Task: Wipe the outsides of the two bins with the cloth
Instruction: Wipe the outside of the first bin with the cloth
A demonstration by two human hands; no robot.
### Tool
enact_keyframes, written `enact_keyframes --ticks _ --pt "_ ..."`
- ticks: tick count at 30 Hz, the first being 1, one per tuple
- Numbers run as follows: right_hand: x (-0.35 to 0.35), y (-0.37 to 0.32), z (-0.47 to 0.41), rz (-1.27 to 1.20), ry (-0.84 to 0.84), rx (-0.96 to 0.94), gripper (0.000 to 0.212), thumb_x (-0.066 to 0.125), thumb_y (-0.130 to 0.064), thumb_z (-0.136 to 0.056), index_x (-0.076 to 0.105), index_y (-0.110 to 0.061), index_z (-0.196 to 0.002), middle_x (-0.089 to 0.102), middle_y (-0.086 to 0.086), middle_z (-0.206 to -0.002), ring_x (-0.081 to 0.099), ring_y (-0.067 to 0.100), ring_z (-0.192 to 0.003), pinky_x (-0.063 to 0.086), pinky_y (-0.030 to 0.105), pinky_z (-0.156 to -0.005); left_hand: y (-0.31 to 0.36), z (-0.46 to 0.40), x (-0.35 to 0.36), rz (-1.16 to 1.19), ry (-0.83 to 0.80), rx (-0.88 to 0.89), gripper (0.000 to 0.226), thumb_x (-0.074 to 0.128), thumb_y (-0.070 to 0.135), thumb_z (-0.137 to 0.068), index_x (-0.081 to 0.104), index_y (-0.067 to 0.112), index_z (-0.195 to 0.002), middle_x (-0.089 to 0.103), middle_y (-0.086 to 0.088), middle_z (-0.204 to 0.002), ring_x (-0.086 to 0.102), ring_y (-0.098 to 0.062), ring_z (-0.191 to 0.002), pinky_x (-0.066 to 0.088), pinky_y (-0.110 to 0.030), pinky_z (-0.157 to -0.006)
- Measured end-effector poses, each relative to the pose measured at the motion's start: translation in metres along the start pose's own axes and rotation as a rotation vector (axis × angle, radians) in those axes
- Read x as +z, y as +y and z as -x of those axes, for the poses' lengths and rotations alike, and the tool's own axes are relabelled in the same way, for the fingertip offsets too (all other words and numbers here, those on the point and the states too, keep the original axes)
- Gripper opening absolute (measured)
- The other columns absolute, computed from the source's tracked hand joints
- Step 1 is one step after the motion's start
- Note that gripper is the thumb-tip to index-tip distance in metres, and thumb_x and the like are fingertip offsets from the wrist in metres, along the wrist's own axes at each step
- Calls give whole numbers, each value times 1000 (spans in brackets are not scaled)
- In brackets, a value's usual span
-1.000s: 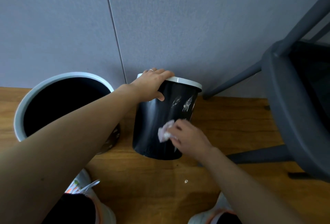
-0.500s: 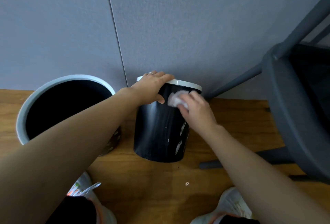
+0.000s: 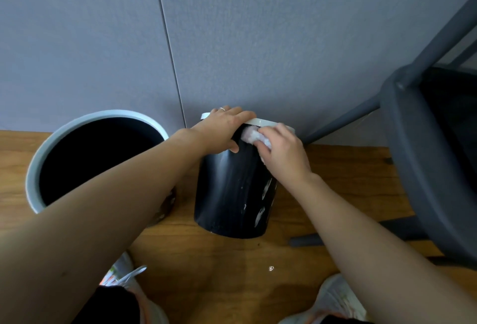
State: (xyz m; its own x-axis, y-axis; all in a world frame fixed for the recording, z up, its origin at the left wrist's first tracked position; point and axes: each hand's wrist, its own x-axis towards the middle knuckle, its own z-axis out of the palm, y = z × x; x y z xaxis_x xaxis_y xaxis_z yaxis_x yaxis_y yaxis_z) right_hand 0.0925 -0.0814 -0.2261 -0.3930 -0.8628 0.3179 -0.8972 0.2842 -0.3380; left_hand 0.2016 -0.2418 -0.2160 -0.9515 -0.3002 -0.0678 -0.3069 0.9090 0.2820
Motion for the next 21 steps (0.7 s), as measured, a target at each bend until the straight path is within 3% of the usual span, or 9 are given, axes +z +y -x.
enact_keyframes --ticks 6,14,17,21 --pt "-12 22 5 83 1 -48 17 66 -13 -88 69 -6 -103 59 15 -91 58 36 -86 49 41 -69 -5 2 -1 36 -1 4 85 81 23 -73 34 21 -144 48 -4 -133 44 -28 -119 34 -38 -102" --pt "0 13 17 67 -52 -41 23 64 -19 -90 65 -10 -111 58 9 -99 56 25 -88 44 27 -67 -5 1 0 43 13 16 84 82 24 -72 35 21 -142 49 -5 -132 45 -28 -116 34 -37 -99" --pt "10 2 58 30 -182 -169 26 67 -16 -86 65 -14 -112 58 5 -102 56 17 -87 48 22 -66 -7 0 1 50 10 3 84 82 23 -72 36 21 -142 49 -4 -132 45 -29 -116 34 -38 -100" --pt "17 -3 99 91 -451 -443 17 69 -14 -83 65 -16 -99 58 2 -93 56 15 -78 53 26 -56 -5 -1 1 39 7 26 83 82 23 -71 37 22 -140 50 -4 -132 45 -28 -116 34 -41 -102"
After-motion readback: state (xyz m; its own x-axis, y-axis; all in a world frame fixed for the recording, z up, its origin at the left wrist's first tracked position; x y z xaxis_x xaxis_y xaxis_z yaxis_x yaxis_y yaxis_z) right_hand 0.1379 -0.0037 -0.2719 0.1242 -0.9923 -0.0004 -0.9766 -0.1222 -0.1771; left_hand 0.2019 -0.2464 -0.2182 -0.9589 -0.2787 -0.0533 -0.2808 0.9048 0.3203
